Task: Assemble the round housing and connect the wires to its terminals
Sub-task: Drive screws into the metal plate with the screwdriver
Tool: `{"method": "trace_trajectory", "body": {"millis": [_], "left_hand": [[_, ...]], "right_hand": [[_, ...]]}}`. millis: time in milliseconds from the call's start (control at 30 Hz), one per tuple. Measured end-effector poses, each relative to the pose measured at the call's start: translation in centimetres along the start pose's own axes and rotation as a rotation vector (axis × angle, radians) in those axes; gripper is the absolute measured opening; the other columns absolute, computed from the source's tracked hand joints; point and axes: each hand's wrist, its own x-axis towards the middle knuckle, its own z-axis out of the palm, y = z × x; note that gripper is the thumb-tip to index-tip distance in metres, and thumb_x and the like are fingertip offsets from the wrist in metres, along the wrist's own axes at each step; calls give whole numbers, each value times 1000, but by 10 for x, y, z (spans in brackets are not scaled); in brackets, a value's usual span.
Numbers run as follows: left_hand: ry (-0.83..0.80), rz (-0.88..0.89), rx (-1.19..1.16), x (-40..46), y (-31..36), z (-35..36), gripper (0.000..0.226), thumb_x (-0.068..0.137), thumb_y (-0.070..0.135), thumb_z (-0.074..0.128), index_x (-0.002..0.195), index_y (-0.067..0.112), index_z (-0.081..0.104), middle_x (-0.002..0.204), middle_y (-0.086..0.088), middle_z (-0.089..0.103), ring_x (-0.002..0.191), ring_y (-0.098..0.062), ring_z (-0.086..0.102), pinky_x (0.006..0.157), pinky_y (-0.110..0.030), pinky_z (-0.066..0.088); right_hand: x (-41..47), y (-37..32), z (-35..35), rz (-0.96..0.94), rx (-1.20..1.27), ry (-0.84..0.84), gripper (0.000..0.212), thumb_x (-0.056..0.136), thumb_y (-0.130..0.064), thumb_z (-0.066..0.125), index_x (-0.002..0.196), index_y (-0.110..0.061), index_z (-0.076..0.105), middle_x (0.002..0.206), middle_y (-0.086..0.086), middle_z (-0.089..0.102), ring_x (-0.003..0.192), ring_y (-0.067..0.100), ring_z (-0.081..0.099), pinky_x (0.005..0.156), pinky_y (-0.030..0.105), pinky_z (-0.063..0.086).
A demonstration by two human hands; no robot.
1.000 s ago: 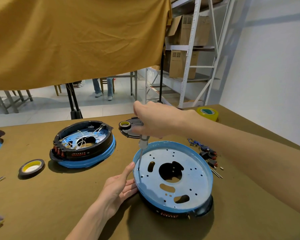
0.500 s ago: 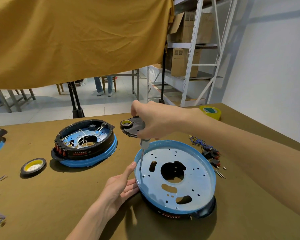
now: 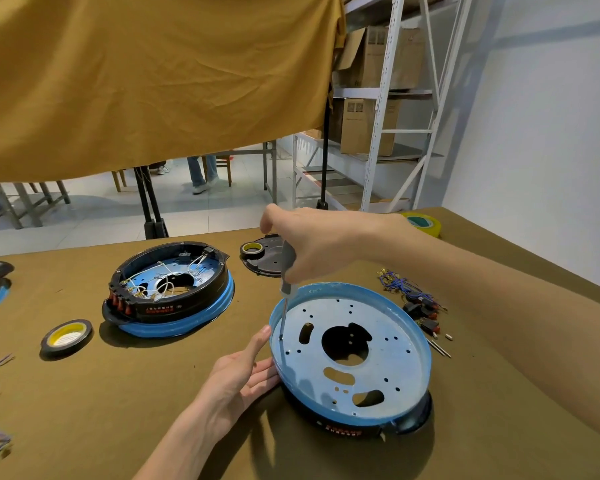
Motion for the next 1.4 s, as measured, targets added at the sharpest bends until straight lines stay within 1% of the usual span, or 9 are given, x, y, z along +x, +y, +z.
{"method": "trace_trajectory", "body": {"millis": [100, 200, 300, 533, 667, 800, 900, 1133, 1400], "left_hand": [[8, -17, -1, 0, 2, 2, 92, 63, 48, 90, 134, 7, 48, 94, -23, 78, 87, -33, 78, 71, -41, 66], [-1, -8, 4, 2, 1, 1, 82, 53, 50, 91, 113, 10, 52, 92, -23, 78, 86, -33, 78, 67, -40, 66], [-9, -6, 6, 3, 0, 0, 76, 53, 49, 91, 104, 11, 51, 91, -22, 78, 86, -33, 78, 65, -39, 65], [7, 0, 16, 5, -1, 0, 96, 64, 50, 89, 139, 7, 46, 91, -20, 78, 87, -33, 78, 70, -42, 65], [-18, 15, 35, 5, -1, 0, 81, 50, 56, 89, 105, 7, 53, 90, -18, 79, 85, -30, 79, 62, -36, 64], [-52, 43, 60, 5, -1, 3, 77, 47, 59, 87, 103, 14, 59, 91, -17, 79, 86, -29, 79, 64, -37, 64], [-91, 45, 45, 4, -3, 4, 69, 49, 56, 88, 93, 17, 53, 85, -13, 79, 84, -27, 79, 61, -35, 63], [-116, 31, -35, 1, -8, 7, 83, 56, 51, 91, 119, 5, 60, 102, -14, 79, 97, -30, 77, 99, -52, 57], [-133, 56, -36, 1, -12, 6, 77, 63, 52, 87, 119, 3, 66, 111, -17, 77, 102, -29, 76, 95, -46, 56]], "right_hand": [[2, 0, 5, -7, -129, 103, 43, 97, -36, 67, 126, -16, 43, 90, 1, 63, 66, 15, 67, 52, 27, 48], [5, -1, 7, -12, -176, 126, 42, 97, -46, 63, 121, -17, 45, 90, 0, 60, 71, 16, 63, 53, 27, 42], [3, 2, -2, 31, 17, -39, 43, 91, -27, 75, 123, -16, 47, 92, 4, 63, 60, 14, 63, 45, 21, 49], [2, 3, 3, 2, 38, 28, 33, 98, -43, 66, 107, -12, 56, 80, 6, 72, 58, 21, 71, 47, 25, 56], [-1, 8, -5, -11, 68, -26, 25, 94, -28, 73, 108, -17, 54, 89, 6, 69, 65, 19, 71, 50, 22, 57], [-3, 10, -7, -28, 81, 108, 23, 96, -33, 71, 105, -15, 60, 80, -5, 66, 48, -11, 58, 41, 7, 41], [-5, 13, -12, -21, 139, 106, 22, 93, -35, 73, 103, -18, 61, 80, -5, 68, 54, 0, 65, 45, 11, 47], [-10, 21, -17, -29, 194, 111, 20, 91, -35, 75, 99, -23, 61, 86, 1, 75, 68, 18, 75, 59, 31, 63], [-12, 23, -13, 3, 148, 170, 29, 93, -46, 71, 94, -18, 65, 70, -3, 71, 47, 0, 64, 43, 14, 48]]}}
